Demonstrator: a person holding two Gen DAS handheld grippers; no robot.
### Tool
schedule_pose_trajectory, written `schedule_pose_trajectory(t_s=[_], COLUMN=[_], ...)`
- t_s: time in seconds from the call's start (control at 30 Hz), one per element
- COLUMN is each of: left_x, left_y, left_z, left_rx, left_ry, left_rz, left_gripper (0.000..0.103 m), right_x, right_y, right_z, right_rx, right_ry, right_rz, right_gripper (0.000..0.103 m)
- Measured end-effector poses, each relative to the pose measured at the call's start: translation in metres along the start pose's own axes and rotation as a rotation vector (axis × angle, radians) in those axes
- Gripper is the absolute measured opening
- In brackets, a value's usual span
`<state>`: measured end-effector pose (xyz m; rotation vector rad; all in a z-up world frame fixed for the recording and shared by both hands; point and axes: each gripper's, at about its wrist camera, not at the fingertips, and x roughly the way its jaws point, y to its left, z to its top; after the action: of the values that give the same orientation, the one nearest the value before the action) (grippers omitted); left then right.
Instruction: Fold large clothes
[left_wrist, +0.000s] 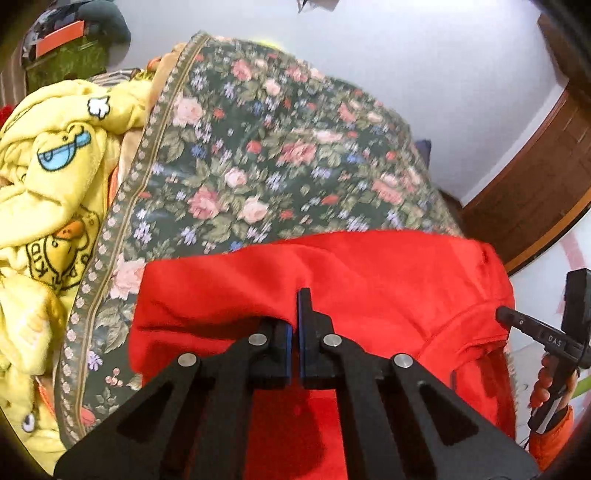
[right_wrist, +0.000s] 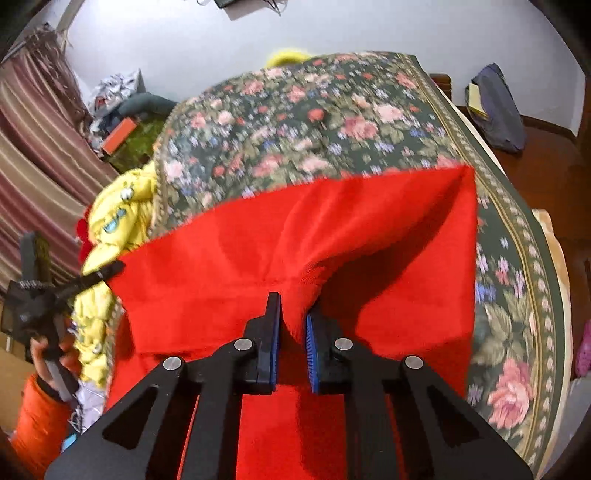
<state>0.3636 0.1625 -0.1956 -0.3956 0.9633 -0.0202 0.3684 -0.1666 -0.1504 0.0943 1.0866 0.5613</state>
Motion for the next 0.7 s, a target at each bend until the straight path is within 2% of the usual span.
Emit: schedule_pose_trajectory(t_s=[0.2, 0.3, 0.4, 0.5, 0.6, 0.67, 0.7], left_x=[0.036, 0.039, 0.032, 0.018, -0.002, -0.014, -0.02], left_y=[0.007, 0.003, 0.003, 0.006, 0.015, 0.024, 0.031], left_z=[-0.026, -0.038, -0.043, -0.044, -0.042, -0.037, -0.034], left_rx=[0.062, 0.113, 0.152, 0.17, 0.173, 0.157, 0.142], left_ry=[0.119, 0.126, 0.122, 0.11, 0.057, 0.024, 0.004], left_rz=[0.103, 0.159, 0.18, 0.194, 0.237, 0.256, 0.263], left_gripper=[0.003, 0.006, 0.011, 0.023, 0.038, 0.05, 0.051], right_x=[0.021, 0.022, 0.013, 0.004, -0.007, -0.016, -0.02], right_y=[-0.018, -0.022, -0.019, -0.02, -0.024, -0.027, -0.027], right_z=[-0.02, -0.026, -0.03, -0.031, -0.031, -0.03, -0.03], right_rx=[0.049, 0.04, -0.004, -0.038, -0.062, -0.069, -0.071], right_ry=[0.049, 0.059, 0.054, 0.066, 0.056, 0.026, 0.011], right_rz=[-0.079, -0.117, -0.166, -0.211, -0.248, -0.274, -0.285], right_gripper=[0.011, 0.012, 0.017, 0.018, 0.022, 0.032, 0.042])
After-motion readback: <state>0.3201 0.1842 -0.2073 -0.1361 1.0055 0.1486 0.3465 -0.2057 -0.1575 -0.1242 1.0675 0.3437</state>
